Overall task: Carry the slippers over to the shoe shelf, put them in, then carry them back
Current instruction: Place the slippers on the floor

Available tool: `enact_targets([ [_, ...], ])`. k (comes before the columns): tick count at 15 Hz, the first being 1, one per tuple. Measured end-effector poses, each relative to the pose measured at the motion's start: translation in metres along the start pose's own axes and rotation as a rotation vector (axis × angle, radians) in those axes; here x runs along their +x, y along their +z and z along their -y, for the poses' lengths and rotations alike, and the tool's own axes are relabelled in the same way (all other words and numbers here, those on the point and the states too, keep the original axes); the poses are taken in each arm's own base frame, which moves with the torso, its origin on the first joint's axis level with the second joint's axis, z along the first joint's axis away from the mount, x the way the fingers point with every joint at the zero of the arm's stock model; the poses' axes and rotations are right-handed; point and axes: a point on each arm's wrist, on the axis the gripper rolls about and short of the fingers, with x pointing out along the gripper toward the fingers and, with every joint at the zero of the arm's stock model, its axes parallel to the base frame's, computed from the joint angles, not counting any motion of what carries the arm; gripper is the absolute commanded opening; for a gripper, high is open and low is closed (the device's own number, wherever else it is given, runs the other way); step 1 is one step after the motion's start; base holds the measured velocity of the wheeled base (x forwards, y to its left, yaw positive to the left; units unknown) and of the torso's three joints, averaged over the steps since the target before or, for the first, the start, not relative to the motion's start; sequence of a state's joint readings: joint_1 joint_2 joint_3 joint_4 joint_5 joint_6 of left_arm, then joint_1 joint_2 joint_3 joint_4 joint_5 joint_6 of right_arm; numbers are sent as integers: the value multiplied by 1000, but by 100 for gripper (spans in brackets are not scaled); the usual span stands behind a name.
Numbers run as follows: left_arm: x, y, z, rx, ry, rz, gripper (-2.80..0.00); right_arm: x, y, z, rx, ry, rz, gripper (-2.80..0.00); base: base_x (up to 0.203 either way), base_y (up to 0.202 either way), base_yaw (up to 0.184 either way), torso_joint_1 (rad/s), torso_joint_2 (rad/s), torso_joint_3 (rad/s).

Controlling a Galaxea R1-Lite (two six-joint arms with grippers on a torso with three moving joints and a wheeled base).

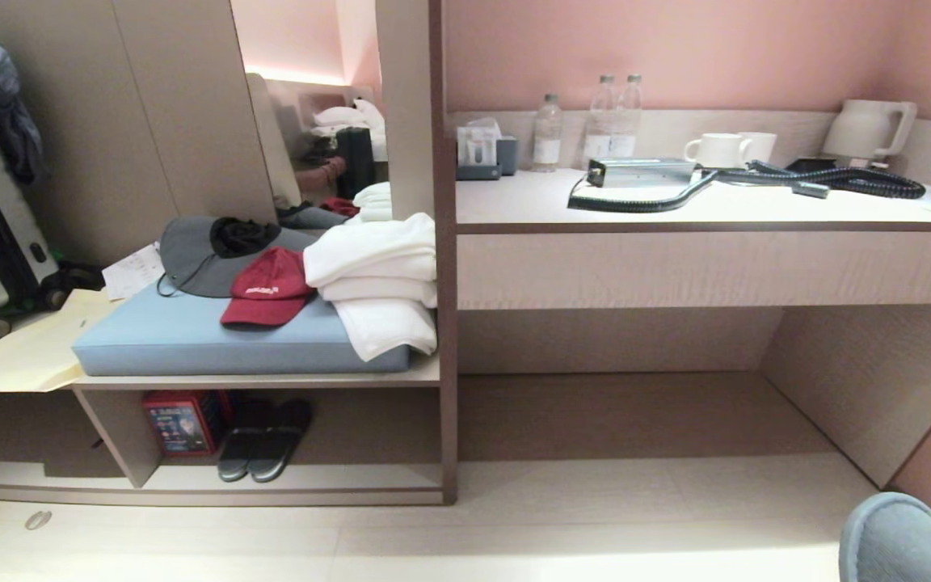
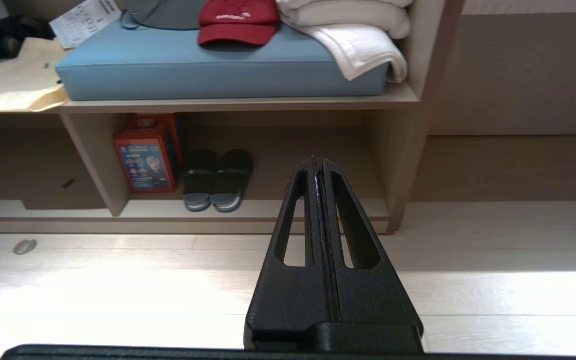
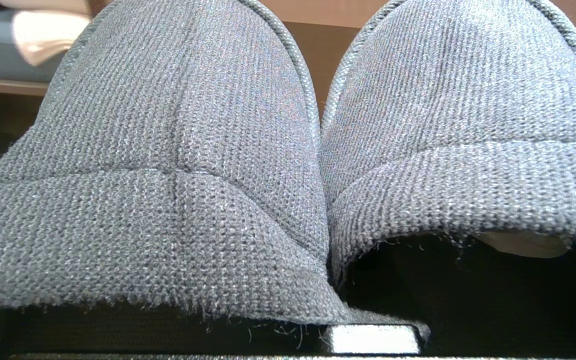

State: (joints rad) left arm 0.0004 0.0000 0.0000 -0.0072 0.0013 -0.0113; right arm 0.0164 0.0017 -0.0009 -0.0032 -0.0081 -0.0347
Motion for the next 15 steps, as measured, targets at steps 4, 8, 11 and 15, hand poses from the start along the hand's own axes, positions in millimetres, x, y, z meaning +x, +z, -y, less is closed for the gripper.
enact_targets([
  [4,0,0,0,0,0,0,-280,0,0,0,0,-1,0,-280,0,-196,2,4,2,2],
  [8,0,0,0,0,0,0,-280,0,0,0,0,-1,0,-280,0,-195,3,3,3,4],
  [11,0,0,0,0,0,0,-280,0,0,0,1,-1,0,-280,0,-197,3,3,5,0],
  [15,0,0,0,0,0,0,-280,0,0,0,2,-1,0,-280,0,-194,2,0,2,3],
])
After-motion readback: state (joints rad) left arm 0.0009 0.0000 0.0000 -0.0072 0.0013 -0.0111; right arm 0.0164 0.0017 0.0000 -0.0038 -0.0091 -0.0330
